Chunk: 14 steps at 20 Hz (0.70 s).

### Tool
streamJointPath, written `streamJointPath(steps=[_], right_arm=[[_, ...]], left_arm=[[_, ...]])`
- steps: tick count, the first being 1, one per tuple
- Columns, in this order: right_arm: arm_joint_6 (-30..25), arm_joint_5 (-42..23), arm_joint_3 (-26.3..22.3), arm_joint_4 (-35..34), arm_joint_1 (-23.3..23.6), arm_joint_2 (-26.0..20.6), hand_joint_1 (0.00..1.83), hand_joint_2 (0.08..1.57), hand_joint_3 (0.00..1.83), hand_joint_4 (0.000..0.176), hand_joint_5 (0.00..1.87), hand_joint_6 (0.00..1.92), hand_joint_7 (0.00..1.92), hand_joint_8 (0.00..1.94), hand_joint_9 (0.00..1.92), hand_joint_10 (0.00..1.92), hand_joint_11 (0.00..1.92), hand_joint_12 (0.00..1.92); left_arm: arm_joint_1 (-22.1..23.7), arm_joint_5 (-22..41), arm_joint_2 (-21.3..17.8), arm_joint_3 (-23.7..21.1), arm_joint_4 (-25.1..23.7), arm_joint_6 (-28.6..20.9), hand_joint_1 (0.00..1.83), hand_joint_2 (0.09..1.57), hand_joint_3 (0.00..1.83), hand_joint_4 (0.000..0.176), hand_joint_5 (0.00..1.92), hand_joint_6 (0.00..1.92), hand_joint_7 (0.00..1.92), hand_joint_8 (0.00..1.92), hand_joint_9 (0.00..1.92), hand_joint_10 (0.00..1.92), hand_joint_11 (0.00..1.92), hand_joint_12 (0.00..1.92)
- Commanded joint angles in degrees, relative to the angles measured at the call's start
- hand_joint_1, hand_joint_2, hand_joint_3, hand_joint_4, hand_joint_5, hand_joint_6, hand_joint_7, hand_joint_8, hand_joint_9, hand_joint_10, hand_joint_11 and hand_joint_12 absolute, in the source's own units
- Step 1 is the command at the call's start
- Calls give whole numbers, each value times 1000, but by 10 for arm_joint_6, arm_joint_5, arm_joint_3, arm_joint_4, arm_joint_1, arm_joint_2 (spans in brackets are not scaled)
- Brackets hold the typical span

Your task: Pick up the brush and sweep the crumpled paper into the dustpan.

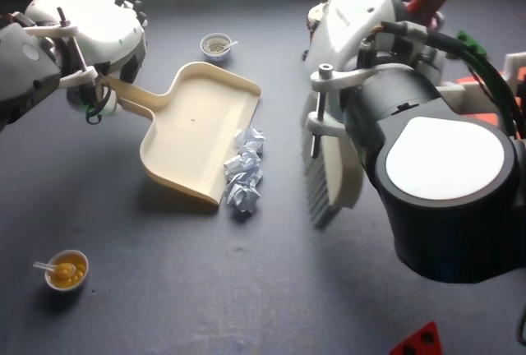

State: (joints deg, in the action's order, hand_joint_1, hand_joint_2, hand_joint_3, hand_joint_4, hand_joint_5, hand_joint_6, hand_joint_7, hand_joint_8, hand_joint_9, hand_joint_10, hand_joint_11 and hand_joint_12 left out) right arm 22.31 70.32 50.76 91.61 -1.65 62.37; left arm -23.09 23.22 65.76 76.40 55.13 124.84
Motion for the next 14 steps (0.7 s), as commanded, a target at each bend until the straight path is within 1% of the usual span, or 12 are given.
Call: streamJointPath(steps=[1,3,4,5,7,8,9,11,12,13,14], right_arm=[[19,57,-2,65,17,-1,1626,1161,0,176,999,1921,1039,1941,1149,1921,1283,1921],[32,82,3,62,17,9,1599,1146,0,176,1020,1921,1075,1941,1183,1921,1301,1921],[35,89,8,56,17,14,1605,1144,0,176,1031,1921,1086,1941,1206,1921,1329,1921],[36,94,14,48,17,20,1599,1155,2,176,1042,1921,1105,1941,1234,1921,1297,1921],[35,98,23,43,17,28,1611,1153,1,176,1031,1921,1089,1941,1214,1921,1306,1921],[35,100,28,43,12,36,1584,1144,0,176,1034,1921,1079,1941,1194,1921,1294,1921],[35,103,33,44,8,43,1613,1168,5,176,1003,1921,1050,1941,1183,1921,1314,1921],[36,107,45,49,-3,60,1597,1155,0,176,1013,1921,1061,1941,1179,1921,1317,1921],[37,109,54,54,-12,72,1609,1151,0,176,1015,1921,1063,1941,1179,1921,1316,1921],[38,110,62,60,-18,81,1572,1138,0,176,1034,1921,1068,1941,1188,1921,1309,1921],[39,112,68,64,-23,87,1572,1138,0,176,1034,1921,1068,1941,1188,1921,1309,1921]], left_arm=[[0,47,-10,-1,-15,5,1097,1119,0,0,981,979,343,6,257,5,40,647],[-8,51,-16,-7,-9,5,1095,1115,0,0,990,964,339,2,266,5,66,653],[-12,54,-17,-10,-5,5,1123,1104,0,0,1012,925,350,3,277,4,83,648],[-17,59,-20,-13,0,5,1095,1117,2,0,983,973,349,1,268,2,77,627],[-19,60,-22,-15,1,5,1090,1120,1,0,977,984,335,0,253,0,71,621],[-19,60,-23,-14,2,5,1090,1116,0,0,987,969,339,1,258,2,80,622],[-19,60,-23,-14,2,5,1095,1117,0,0,985,971,332,0,248,0,66,620],[-19,60,-23,-15,2,5,1095,1116,0,0,987,968,343,5,258,5,70,636],[-19,60,-23,-16,2,5,1105,1106,0,0,1010,931,365,7,286,8,101,651],[-18,60,-23,-17,2,5,1090,1115,2,0,988,967,344,2,267,1,46,629],[-17,60,-23,-17,1,5,1090,1115,2,0,988,967,344,2,267,1,46,629]])
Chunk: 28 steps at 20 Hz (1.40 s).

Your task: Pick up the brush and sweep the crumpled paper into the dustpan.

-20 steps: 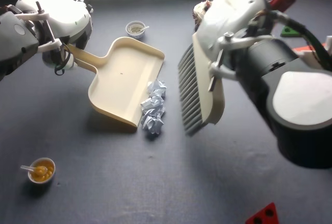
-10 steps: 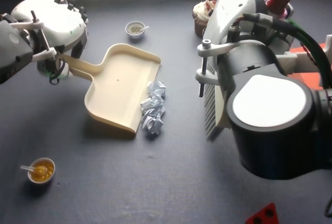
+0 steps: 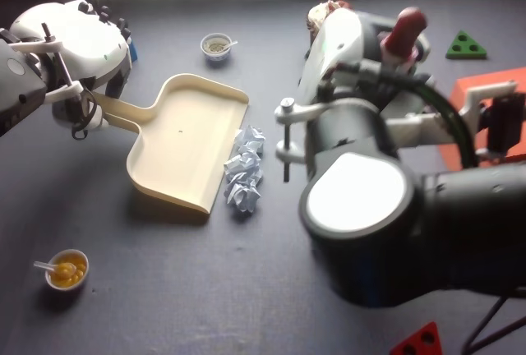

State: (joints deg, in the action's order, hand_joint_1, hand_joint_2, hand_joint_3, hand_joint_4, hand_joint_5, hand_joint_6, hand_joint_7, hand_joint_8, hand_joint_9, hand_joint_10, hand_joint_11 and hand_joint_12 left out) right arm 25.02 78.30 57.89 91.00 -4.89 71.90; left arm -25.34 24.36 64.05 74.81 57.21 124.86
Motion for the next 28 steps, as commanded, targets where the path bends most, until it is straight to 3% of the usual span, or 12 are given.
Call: streamJointPath(steps=[1,5,6,8,9,11,14,17,19,22,24,28], right_arm=[[13,33,11,72,5,5,1577,1144,0,176,1032,1921,1069,1941,1199,1921,1312,1921],[4,37,57,89,4,47,1594,1154,1,176,1027,1921,1091,1941,1225,1921,1340,1921],[3,37,65,91,6,56,1579,1155,1,176,1035,1921,1102,1941,1228,1921,1339,1921],[0,37,77,94,9,71,1569,1160,3,176,1033,1921,1109,1941,1226,1921,1335,1921],[-2,37,85,95,9,79,1562,1165,3,176,1033,1921,1126,1941,1242,1921,1345,1921],[-9,37,104,96,9,96,1563,1168,3,176,1031,1921,1132,1941,1255,1921,1345,1921],[-33,37,123,96,16,114,1578,1157,0,176,1019,1921,1101,1941,1239,1921,1337,1921],[-74,35,128,101,28,120,1531,1156,0,176,1053,1921,1136,1941,1257,1921,1330,1921],[-94,33,127,107,32,121,1555,1154,0,176,1062,1921,1153,1941,1282,1921,1351,1921],[-116,32,127,112,32,123,1557,1152,0,176,1074,1921,1171,1941,1304,1921,1360,1921],[-140,32,125,115,30,123,1543,1158,1,176,1058,1921,1161,1941,1288,1921,1350,1921],[-184,35,117,125,28,119,1556,1153,0,176,1063,1921,1164,1941,1298,1921,1370,1921]], left_arm=[[6,50,-6,-2,-20,5,1079,1119,2,4,978,983,335,1,256,1,29,622],[7,54,-4,-4,-21,5,1096,1111,0,0,999,950,342,5,246,2,13,620],[7,55,-4,-4,-22,5,1075,1109,0,32,1000,947,345,4,238,4,9,618],[8,55,-3,-4,-23,5,1069,1113,1,41,992,960,338,1,233,2,1,601],[9,55,-3,-5,-24,5,1093,1101,0,0,1019,917,338,2,245,3,6,602],[10,56,0,-5,-24,5,1094,1101,0,0,1020,915,342,3,255,7,32,616],[10,56,3,-5,-27,5,1059,1116,4,57,981,978,334,0,248,2,5,623],[12,58,4,-6,-28,5,1067,1116,1,38,985,973,338,0,208,4,0,327],[14,57,5,-6,-30,5,1074,1118,0,18,981,978,323,0,220,1,0,445],[15,60,7,-8,-31,5,1064,1114,0,52,991,963,328,3,213,2,0,410],[15,61,8,-9,-31,5,1068,1120,0,30,978,982,328,2,222,0,12,455],[16,63,9,-10,-31,5,1062,1120,1,44,976,987,329,0,226,0,0,502]])
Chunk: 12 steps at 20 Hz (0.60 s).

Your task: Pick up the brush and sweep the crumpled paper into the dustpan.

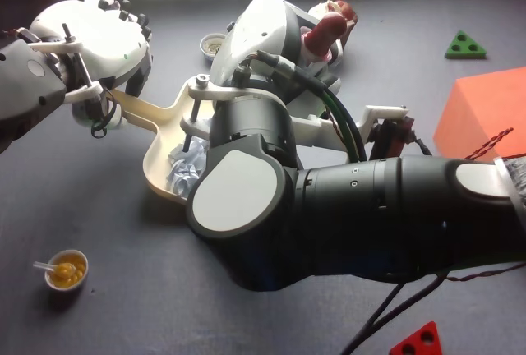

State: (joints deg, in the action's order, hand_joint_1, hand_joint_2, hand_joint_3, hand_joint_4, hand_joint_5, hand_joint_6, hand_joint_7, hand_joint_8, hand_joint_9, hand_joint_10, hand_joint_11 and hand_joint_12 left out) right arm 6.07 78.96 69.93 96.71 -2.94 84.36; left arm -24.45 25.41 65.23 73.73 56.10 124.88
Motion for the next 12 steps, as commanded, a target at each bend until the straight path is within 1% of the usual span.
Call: streamJointPath(steps=[1,2,3,4,5,6,7,8,9,11,12], right_arm=[[2,30,-4,70,7,-5,1556,1153,0,176,1063,1921,1164,1941,1298,1921,1370,1921],[0,32,-4,70,6,-5,1551,1156,1,176,1039,1921,1143,1941,1274,1921,1346,1921],[-4,34,-5,72,5,-5,1551,1156,1,176,1039,1921,1143,1941,1274,1921,1346,1921],[-9,36,-7,77,4,-7,1548,1157,0,176,1058,1921,1165,1941,1296,1921,1363,1921],[-20,38,-10,87,4,-10,1554,1155,0,176,1071,1921,1183,1941,1312,1921,1374,1921],[-28,41,-12,92,4,-12,1542,1158,1,176,1071,1921,1183,1941,1315,1921,1372,1921],[-37,42,-17,96,6,-17,1556,1160,1,176,1057,1921,1173,1941,1312,1921,1366,1921],[-39,42,-19,96,7,-19,1561,1157,0,176,1044,1921,1156,1941,1295,1921,1365,1921],[-39,42,-21,97,9,-22,1548,1151,0,176,1056,1921,1173,1941,1307,1921,1380,1921],[-39,39,-27,99,12,-32,1532,1153,0,176,1058,1921,1168,1941,1294,1921,1365,1921],[-38,35,-32,99,12,-38,1540,1157,1,176,1056,1921,1144,1941,1266,1921,1336,1921]], left_arm=[[7,52,-3,0,-20,5,1062,1120,1,44,976,987,329,0,226,0,0,502],[7,52,-3,0,-20,5,1076,1113,0,20,991,962,341,1,228,0,5,535],[7,53,-3,-1,-20,5,1076,1113,0,20,991,962,341,1,228,0,5,535],[6,53,-3,-1,-19,5,1072,1124,2,13,969,997,317,2,207,2,0,527],[6,54,-2,-1,-18,5,1074,1120,0,17,979,982,313,0,216,4,13,561],[6,54,-2,-1,-17,5,1086,1115,0,0,989,966,320,2,224,4,2,565],[5,54,-2,-1,-16,5,1084,1114,0,2,990,964,323,2,233,5,0,564],[5,55,-2,-1,-15,5,1078,1114,0,16,989,965,335,0,250,1,0,606],[5,56,-2,-1,-13,5,1086,1112,0,0,994,958,339,0,247,3,0,592],[5,58,-2,-1,-11,5,1112,1099,0,0,1025,907,367,6,265,5,16,598],[5,58,-2,-2,-10,5,1093,1113,1,0,992,959,345,2,248,1,2,566]])
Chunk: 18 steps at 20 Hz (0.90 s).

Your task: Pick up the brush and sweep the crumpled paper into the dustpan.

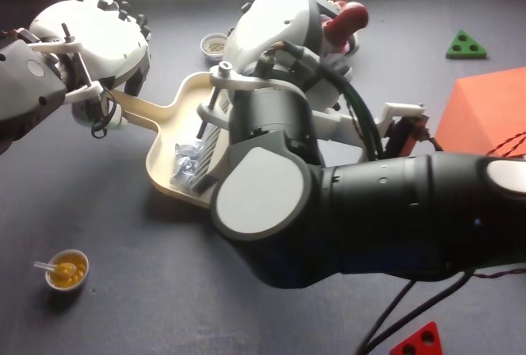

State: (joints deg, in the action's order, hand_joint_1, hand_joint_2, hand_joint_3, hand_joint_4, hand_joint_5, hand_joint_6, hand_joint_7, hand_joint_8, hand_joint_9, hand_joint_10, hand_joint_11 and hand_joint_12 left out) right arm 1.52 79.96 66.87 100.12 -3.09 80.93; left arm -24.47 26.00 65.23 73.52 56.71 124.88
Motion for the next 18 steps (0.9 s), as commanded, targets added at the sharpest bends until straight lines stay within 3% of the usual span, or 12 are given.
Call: streamJointPath(steps=[1,3,5,6,7,8,13,14,16,17,18], right_arm=[[7,23,-5,65,14,-8,1549,1156,0,176,1049,1921,1126,1941,1243,1921,1324,1921],[7,20,-15,66,14,-19,1561,1147,0,176,1055,1921,1129,1941,1248,1921,1329,1921],[7,17,-21,62,18,-26,1549,1148,0,176,1054,1921,1132,1941,1274,1921,1349,1921],[8,16,-24,60,22,-30,1547,1150,0,176,1030,1921,1111,1941,1249,1921,1314,1921],[11,14,-25,60,26,-33,1549,1155,2,176,1017,1921,1101,1941,1232,1921,1299,1921],[20,12,-27,59,30,-37,1550,1157,1,176,1020,1921,1111,1941,1242,1921,1317,1921],[107,-5,-29,73,37,-41,1556,1150,0,176,1036,1921,1133,1941,1267,1921,1335,1921],[119,-10,-22,76,36,-35,1535,1157,1,176,1033,1921,1126,1941,1262,1921,1328,1921],[146,-15,2,74,26,-13,1549,1148,0,176,1023,1921,1106,1941,1251,1921,1332,1921],[146,-16,14,67,24,-2,1564,1153,0,176,1011,1921,1087,1941,1248,1921,1344,1921],[146,-17,19,59,24,5,1559,1153,0,176,1026,1921,1092,1941,1248,1921,1347,1921]], left_arm=[[5,52,-2,0,-16,5,1088,1115,1,0,986,970,342,1,247,1,7,563],[3,56,-2,-2,-13,5,1080,1116,0,7,985,972,335,1,240,0,6,569],[1,57,-2,-3,-11,5,1083,1120,1,0,978,983,319,3,213,5,2,517],[-1,58,-2,-3,-10,5,1063,1126,2,31,963,1007,307,3,212,3,0,505],[-3,59,-2,-4,-8,4,1059,1124,0,47,968,999,314,3,227,4,0,524],[-4,61,-2,-4,-7,4,1074,1113,0,26,992,961,324,2,243,3,23,563],[-11,65,-2,-6,-2,4,1066,1116,0,43,985,972,344,2,236,2,0,514],[-13,67,-3,-8,0,4,1079,1110,0,21,1001,947,344,1,242,3,19,522],[-16,70,-3,-9,1,4,1085,1110,0,4,1000,948,331,0,237,1,5,532],[-16,70,-3,-9,1,4,1079,1110,0,18,998,952,334,1,243,2,6,545],[-16,70,-3,-9,1,4,1063,1116,2,46,983,976,331,0,243,1,11,558]])
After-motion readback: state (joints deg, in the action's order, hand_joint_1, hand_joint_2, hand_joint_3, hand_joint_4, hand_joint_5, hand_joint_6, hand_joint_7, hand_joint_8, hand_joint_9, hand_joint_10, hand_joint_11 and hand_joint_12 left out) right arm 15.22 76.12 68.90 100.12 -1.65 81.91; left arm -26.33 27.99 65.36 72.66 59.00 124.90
